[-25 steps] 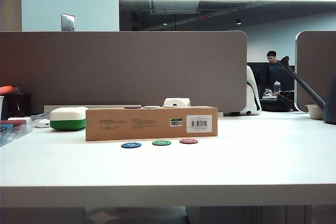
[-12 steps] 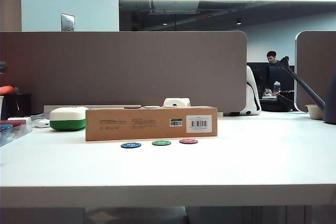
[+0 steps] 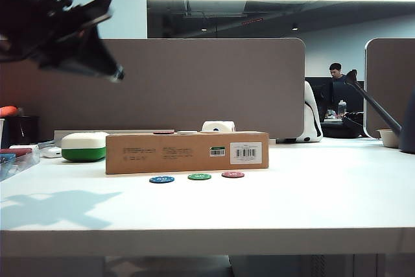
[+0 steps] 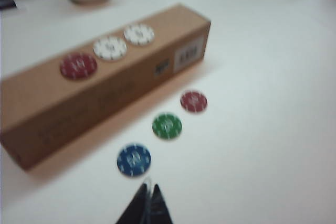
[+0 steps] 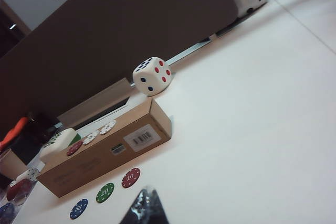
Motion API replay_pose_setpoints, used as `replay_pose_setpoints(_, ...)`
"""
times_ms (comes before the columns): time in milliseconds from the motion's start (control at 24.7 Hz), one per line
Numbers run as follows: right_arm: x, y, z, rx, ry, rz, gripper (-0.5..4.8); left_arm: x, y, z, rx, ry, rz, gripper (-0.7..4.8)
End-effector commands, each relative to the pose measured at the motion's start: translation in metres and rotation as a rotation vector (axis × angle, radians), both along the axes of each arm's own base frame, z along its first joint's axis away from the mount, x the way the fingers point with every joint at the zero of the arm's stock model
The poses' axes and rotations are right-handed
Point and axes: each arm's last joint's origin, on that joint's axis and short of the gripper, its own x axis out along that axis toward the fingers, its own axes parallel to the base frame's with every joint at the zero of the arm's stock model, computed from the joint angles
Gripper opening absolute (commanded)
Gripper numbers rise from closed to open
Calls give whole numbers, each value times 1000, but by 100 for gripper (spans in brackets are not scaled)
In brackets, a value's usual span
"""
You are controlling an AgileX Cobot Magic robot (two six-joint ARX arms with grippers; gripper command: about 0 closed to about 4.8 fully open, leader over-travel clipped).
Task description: Push the chip, whose value equals the sum of all the chip values on the rectangular box, forward next to the box.
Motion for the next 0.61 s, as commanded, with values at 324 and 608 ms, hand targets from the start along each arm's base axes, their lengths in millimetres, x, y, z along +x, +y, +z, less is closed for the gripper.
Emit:
replay_pose_setpoints(324,0,0,3,12,-36,8,-5,30,-11,30,24,25,26,-5)
replay_pose_setpoints(608,0,1,3,11,-34,25,-5,98,-8,47,50,109,110,-5)
